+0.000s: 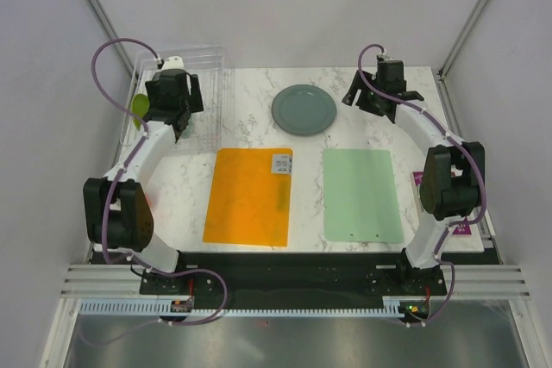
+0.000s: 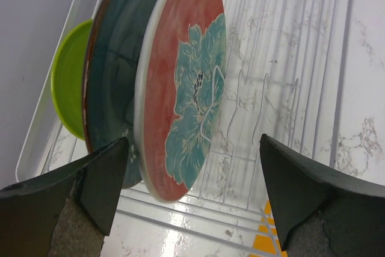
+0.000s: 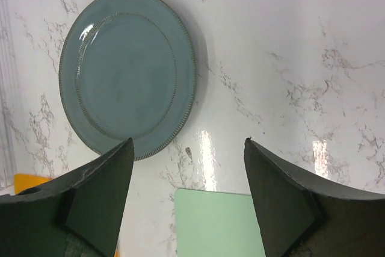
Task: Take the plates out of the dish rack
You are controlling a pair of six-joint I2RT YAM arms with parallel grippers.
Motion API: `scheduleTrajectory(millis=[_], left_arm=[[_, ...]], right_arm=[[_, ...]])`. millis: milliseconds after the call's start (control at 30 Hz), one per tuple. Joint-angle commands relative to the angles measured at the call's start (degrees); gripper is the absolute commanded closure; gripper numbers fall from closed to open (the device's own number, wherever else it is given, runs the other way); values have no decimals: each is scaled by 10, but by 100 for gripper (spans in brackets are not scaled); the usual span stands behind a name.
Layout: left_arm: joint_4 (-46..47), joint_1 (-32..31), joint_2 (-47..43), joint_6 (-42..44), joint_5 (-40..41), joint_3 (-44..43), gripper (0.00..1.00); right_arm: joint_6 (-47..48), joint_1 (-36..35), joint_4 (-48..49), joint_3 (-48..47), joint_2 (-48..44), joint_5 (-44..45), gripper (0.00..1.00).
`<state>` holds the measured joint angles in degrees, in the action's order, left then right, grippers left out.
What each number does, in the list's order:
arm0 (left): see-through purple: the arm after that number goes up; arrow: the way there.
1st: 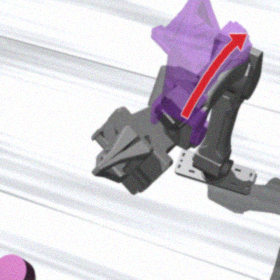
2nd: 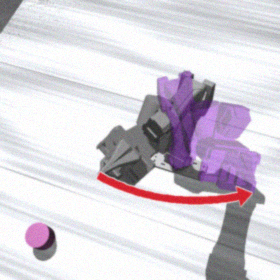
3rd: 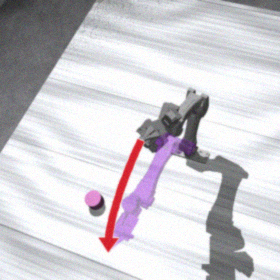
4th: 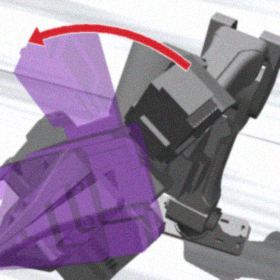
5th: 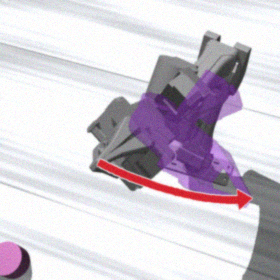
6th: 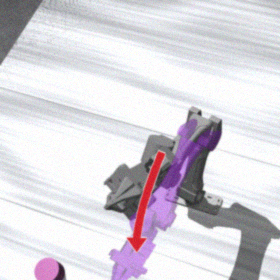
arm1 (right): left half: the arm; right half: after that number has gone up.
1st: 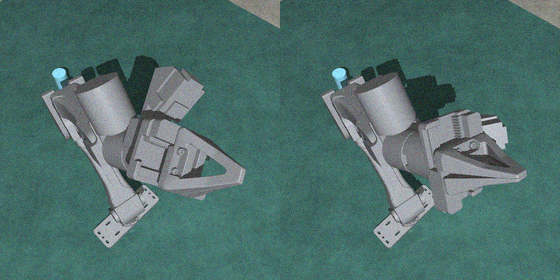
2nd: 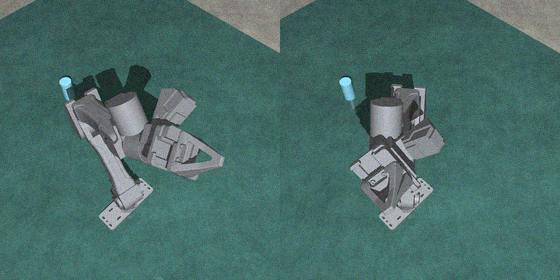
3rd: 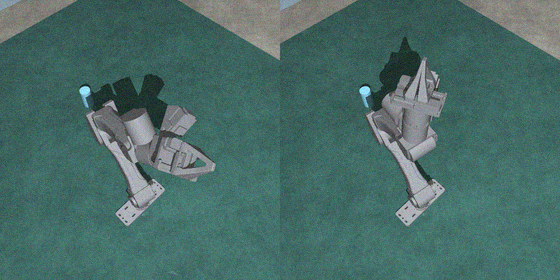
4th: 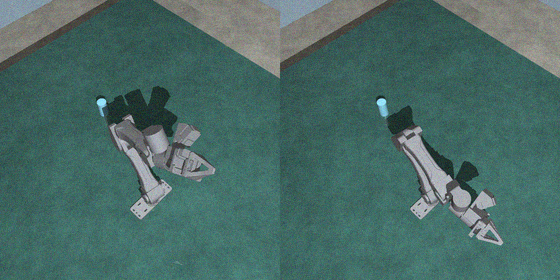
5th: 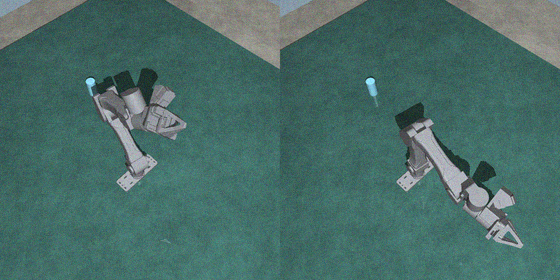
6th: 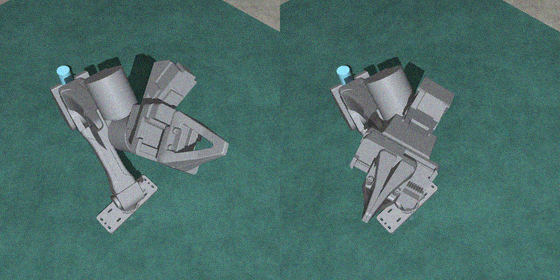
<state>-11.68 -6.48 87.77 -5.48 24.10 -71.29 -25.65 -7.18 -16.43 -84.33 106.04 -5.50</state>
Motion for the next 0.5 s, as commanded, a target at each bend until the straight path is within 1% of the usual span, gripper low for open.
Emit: scheduleTrajectory(millis=[0, 133, 167, 233, 333, 367, 400, 433, 467], left_arm=[[33, 1, 49, 25, 56, -50, 6], [42, 1, 86, 32, 107, -74, 9], [43, 1, 98, 37, 115, -82, 12], [47, 1, 108, 43, 136, -93, 12], [51, 2, 127, 54, 150, -106, 22], [50, 2, 131, 54, 151, -109, 41], [50, 2, 143, 54, 153, -112, 54], [49, 2, 146, 54, 160, -118, 63], [48, 2, 151, 70, 162, -119, 75]], right_arm=[[25, 1, -12, 28, -21, 7, 19], [31, 0, -12, 47, -26, 2, 19], [33, 1, -12, 54, -27, 2, 19], [35, 1, -10, 63, -26, 1, 20], [38, 1, -6, 72, -23, -4, 20], [39, 1, -7, 73, -23, -6, 20], [40, 1, -7, 74, -23, -7, 20], [40, 1, -7, 79, -22, -7, 20], [41, 1, -7, 80, -22, -7, 20]])
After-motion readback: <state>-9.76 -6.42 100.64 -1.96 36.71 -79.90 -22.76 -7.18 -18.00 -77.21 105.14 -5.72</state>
